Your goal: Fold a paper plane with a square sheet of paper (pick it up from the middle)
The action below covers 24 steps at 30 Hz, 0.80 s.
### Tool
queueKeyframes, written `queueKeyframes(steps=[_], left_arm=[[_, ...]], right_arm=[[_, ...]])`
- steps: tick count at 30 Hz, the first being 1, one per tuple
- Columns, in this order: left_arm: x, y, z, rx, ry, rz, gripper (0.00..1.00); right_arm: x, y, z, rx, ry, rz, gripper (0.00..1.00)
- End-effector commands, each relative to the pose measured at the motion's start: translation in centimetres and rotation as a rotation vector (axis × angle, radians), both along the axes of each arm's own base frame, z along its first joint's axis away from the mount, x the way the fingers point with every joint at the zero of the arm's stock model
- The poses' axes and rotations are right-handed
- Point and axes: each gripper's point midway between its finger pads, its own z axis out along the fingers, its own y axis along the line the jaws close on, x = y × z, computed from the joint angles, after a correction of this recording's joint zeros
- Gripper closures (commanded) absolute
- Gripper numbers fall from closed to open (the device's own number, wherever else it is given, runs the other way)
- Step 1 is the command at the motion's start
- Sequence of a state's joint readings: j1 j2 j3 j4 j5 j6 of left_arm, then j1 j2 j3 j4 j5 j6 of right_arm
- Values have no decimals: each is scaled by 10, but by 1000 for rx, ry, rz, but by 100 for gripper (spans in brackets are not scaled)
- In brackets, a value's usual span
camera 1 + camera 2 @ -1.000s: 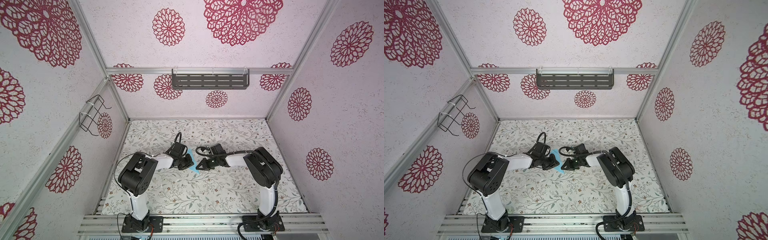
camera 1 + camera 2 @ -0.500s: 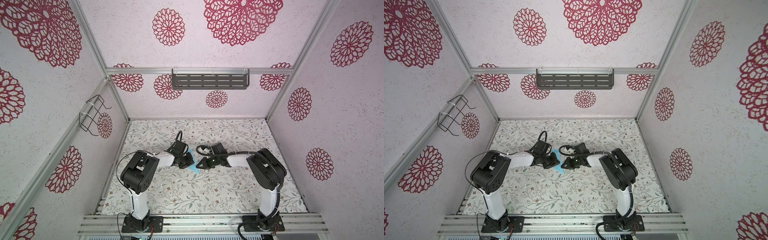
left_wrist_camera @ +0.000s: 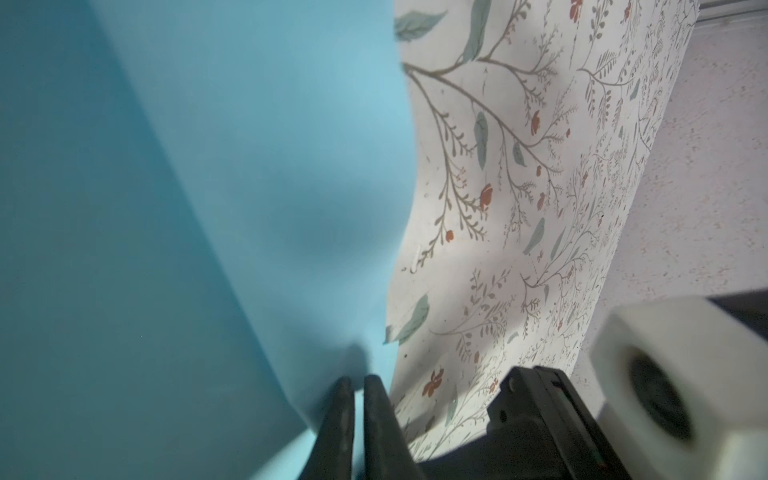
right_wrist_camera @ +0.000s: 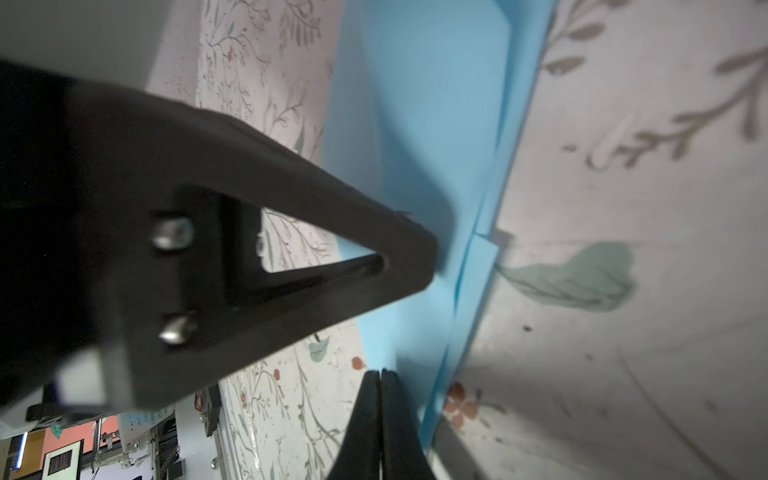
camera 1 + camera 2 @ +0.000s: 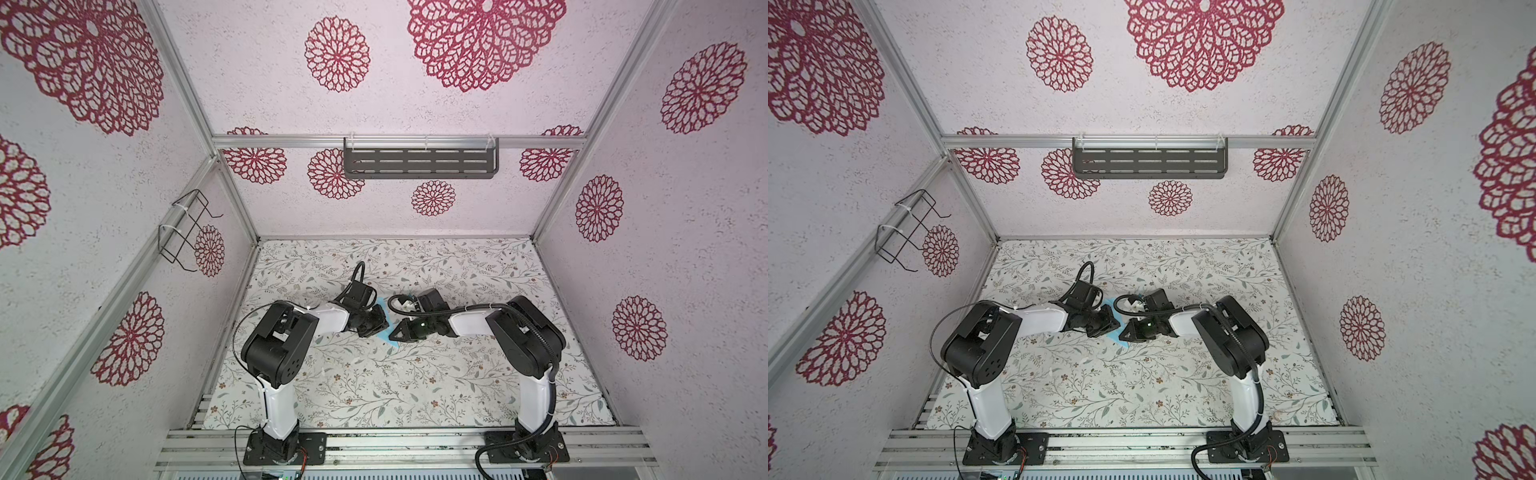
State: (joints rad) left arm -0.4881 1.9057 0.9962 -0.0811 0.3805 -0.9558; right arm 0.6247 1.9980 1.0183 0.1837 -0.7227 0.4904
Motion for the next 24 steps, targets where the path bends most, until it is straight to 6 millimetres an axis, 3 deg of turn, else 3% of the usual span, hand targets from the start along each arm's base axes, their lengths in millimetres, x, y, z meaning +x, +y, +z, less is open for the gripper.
queueKeyframes(steps=[1, 8, 18, 24], left_arm=[[-10, 6, -9, 29, 31, -13, 86], [7, -1, 22, -3, -105, -85, 78], [21, 13, 11, -42, -150, -87, 74], [20, 23, -9, -29, -126, -77, 75]], right_arm=[[6, -10, -15, -60, 21, -50, 94], [4, -19, -25, -98, 47, -70, 94], [2, -21, -31, -111, 64, -72, 94], [5, -21, -25, -94, 62, -83, 94]])
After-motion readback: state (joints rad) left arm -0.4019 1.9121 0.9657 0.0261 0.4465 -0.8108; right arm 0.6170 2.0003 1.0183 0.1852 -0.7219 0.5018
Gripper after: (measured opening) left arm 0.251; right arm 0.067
